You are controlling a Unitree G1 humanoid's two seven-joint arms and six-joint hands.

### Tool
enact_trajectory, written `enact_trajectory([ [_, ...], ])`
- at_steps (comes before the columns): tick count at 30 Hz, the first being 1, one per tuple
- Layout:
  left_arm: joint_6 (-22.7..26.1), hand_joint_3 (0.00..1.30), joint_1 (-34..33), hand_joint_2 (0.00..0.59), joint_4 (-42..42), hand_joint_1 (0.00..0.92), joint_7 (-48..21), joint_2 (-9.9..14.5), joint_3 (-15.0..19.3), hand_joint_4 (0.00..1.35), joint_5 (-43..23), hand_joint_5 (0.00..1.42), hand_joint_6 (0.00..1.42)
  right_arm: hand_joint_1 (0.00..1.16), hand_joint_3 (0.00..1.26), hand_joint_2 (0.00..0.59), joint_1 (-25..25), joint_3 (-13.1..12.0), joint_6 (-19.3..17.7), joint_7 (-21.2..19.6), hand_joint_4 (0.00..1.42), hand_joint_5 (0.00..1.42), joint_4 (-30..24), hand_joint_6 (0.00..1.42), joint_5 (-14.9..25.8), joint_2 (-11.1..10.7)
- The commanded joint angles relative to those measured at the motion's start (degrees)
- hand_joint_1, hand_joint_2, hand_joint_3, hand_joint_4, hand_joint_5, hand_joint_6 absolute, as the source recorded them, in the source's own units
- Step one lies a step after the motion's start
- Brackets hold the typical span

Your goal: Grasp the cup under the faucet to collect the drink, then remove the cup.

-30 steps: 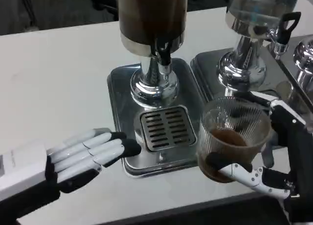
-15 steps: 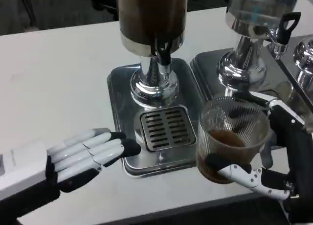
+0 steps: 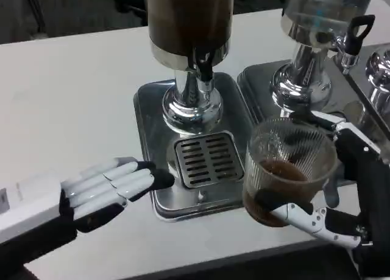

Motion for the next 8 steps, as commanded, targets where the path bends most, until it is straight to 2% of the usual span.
enact_trajectory([
  [1, 0.39, 0.0, -0.3, 0.014, 0.32, 0.0, 0.55, 0.85, -0.27, 0.0, 1.34, 0.0, 0.0, 1.04, 0.85, 0.103, -0.28, -0.3, -0.58, -0.13, 0.99, 1.16, -1.59, 1.42, 1.4, 0.3],
  [8, 0.52, 0.0, -0.44, 0.014, 0.47, 0.0, 0.55, 0.86, -0.32, 0.0, 1.42, 0.0, 0.0, 1.04, 0.85, 0.105, -0.28, -0.35, -0.53, 0.1, 1.0, 1.16, -1.53, 1.42, 1.42, 0.43],
])
